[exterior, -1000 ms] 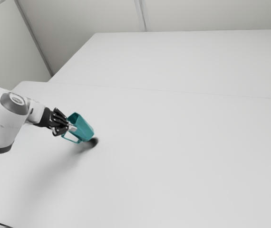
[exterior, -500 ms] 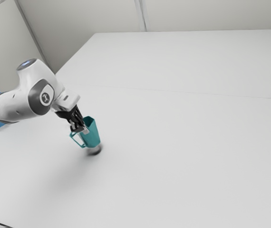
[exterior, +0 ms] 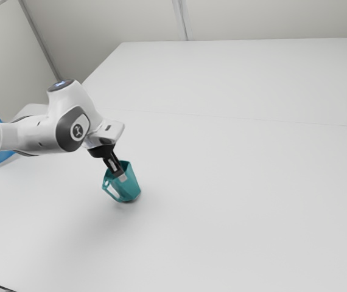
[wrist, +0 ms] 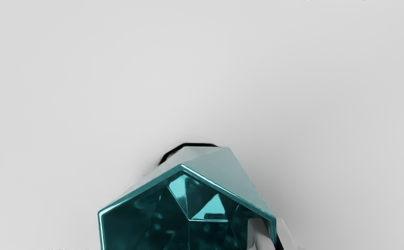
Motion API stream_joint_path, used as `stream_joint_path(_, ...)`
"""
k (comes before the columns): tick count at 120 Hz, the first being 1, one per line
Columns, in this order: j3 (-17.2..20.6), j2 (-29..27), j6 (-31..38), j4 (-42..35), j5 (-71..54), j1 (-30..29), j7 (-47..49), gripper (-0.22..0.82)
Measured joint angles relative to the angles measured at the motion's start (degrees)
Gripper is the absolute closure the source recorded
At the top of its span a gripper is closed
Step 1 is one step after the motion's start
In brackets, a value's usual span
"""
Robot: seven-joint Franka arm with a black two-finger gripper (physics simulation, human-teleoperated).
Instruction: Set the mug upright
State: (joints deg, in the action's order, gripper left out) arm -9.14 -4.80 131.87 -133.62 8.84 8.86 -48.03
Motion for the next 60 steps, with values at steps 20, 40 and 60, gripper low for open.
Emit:
stream_joint_path(20, 0.0, 0.1, -0.4, 0.1, 0.1, 0.4, 3.9, 0.59)
stream_joint_path(40, 0.0, -1.7, -2.4, 0.1, 0.5, -0.5, 7.5, 0.29)
stream_joint_path(60, 0.1, -2.1, -4.0, 3.6, 0.4, 0.1, 10.5, 0.14)
